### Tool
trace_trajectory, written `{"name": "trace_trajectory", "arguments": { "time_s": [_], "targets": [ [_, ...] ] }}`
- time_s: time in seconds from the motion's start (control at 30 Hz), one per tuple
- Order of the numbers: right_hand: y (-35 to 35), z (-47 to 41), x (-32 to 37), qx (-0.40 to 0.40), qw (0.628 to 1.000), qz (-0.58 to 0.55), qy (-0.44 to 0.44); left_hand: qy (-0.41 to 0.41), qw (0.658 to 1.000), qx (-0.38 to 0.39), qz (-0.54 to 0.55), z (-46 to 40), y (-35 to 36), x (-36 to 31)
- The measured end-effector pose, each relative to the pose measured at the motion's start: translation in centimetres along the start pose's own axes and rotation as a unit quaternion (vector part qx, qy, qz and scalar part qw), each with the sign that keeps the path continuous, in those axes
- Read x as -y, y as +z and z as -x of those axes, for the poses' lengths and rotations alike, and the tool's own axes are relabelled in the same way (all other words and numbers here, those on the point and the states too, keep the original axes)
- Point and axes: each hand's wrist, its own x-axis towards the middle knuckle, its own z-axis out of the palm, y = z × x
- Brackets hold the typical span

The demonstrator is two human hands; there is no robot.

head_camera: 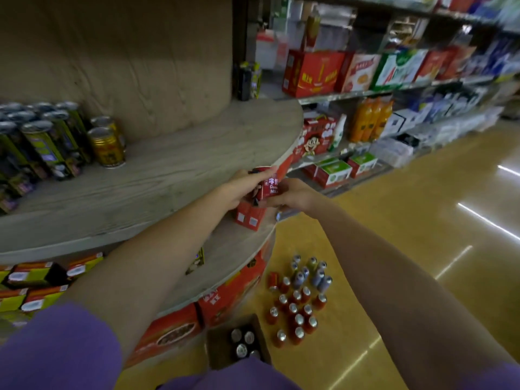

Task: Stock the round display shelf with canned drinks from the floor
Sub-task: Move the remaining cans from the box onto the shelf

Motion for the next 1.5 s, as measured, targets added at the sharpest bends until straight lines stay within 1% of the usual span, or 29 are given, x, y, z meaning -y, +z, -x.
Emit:
{"name": "trace_trajectory", "arguments": {
  "time_s": [0.1,0.33,0.47,0.57,0.63,0.7,0.83,0.87,0.93,0.97,1.0,1.07,1.17,1.33,1.4,1.5],
  "targets": [
    [1.0,-1.1,2.0,-0.013,1.0,0.012,-0.024,0.016,0.999,-0.034,0.028,2.0,-2.1,-1.8],
    [6.4,-3.7,7.2,0.006,0.993,0.0,-0.116,0.045,0.988,-0.144,0.022,5.9,-9.0,-3.3],
    [9.7,-5.0,10.3,-0.031,0.991,-0.027,-0.127,0.051,0.979,-0.189,0.048,7.0,-12.8,-3.2],
    [12.0,-6.8,11.6,-0.061,0.985,-0.021,-0.158,0.044,0.976,-0.207,0.044,6.8,-15.7,-3.3],
    [13.4,-7.9,12.7,-0.054,0.986,-0.019,-0.156,0.028,0.974,-0.224,0.026,6.4,-17.5,-3.4],
    [14.6,-9.1,13.7,-0.039,0.987,-0.013,-0.157,0.032,0.972,-0.233,0.005,5.9,-19.2,-3.8],
    [16.2,-11.3,16.3,-0.014,0.987,0.0,-0.159,0.009,0.975,-0.211,-0.065,4.7,-23.0,-4.4],
    [16.5,-12.0,16.7,-0.011,0.989,0.004,-0.146,0.001,0.976,-0.207,-0.073,4.3,-23.8,-4.7],
    [17.4,-12.9,17.3,-0.01,0.993,0.0,-0.115,0.002,0.974,-0.221,-0.044,3.1,-25.6,-5.3],
    [17.8,-13.5,17.4,-0.014,0.994,0.014,-0.105,0.009,0.971,-0.238,-0.011,2.6,-26.5,-5.9],
    [18.2,-14.4,17.5,-0.02,0.993,0.044,-0.105,0.022,0.969,-0.248,-0.004,1.9,-27.5,-6.5],
    [19.1,-15.8,17.6,-0.03,0.991,0.073,-0.108,0.033,0.969,-0.232,-0.078,0.7,-29.0,-7.4],
    [20.1,-17.1,18.2,-0.072,0.985,0.102,-0.117,0.017,0.967,-0.164,-0.196,-0.2,-30.4,-7.7],
    [20.9,-18.5,18.8,-0.129,0.975,0.148,-0.104,0.028,0.95,-0.09,-0.296,-1.8,-31.8,-6.9],
    [20.9,-19.3,19.1,-0.123,0.98,0.139,-0.079,0.037,0.942,-0.065,-0.327,-2.4,-32.0,-6.7],
    [20.6,-20.0,18.5,-0.068,0.99,0.113,-0.041,0.043,0.925,-0.04,-0.376,-3.2,-32.1,-6.6]
  ]
}}
